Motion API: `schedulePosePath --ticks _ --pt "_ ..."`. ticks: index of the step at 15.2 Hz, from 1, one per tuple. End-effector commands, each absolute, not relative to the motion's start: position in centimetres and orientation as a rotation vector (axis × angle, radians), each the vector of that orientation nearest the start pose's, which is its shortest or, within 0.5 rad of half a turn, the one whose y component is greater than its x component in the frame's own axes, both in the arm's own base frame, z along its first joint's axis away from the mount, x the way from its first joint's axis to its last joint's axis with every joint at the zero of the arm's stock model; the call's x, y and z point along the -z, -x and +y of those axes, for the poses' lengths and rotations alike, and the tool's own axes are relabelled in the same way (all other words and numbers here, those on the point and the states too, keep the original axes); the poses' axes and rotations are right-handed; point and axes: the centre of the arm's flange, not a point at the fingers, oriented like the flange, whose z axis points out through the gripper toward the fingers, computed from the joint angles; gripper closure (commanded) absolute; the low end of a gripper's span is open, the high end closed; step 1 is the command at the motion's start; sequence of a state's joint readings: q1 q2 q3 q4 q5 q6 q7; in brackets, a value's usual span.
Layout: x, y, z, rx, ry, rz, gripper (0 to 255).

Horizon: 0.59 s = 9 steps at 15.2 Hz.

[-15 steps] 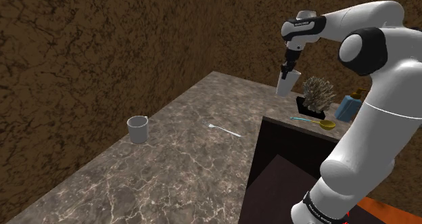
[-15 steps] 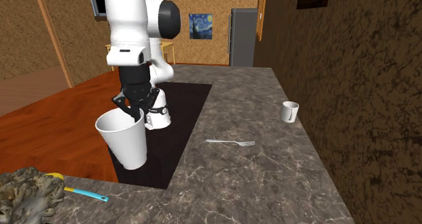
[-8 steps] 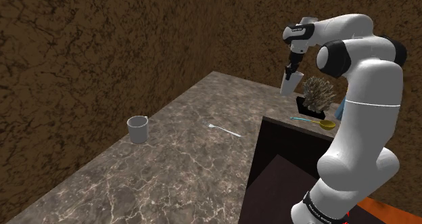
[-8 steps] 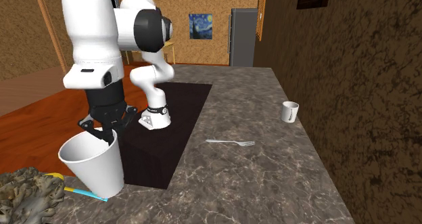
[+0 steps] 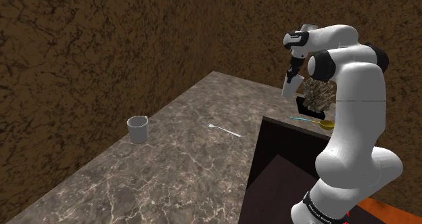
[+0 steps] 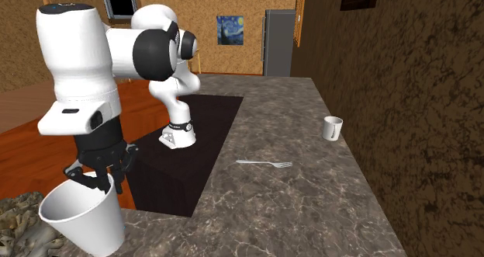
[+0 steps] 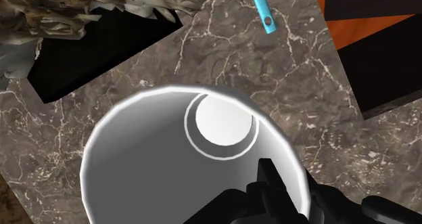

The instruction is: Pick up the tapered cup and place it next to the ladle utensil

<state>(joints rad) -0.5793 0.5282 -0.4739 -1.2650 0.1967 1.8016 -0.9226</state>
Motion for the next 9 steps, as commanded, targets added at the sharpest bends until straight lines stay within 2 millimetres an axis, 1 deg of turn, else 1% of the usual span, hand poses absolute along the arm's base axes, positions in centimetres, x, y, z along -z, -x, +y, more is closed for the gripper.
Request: schedulePosePath --ticks 1,9 --pt "-47.3 -42.7 -56.4 0.006 3.211 0.170 255" --pt "-43.1 -42.7 -56.4 0.006 3.211 0.170 255"
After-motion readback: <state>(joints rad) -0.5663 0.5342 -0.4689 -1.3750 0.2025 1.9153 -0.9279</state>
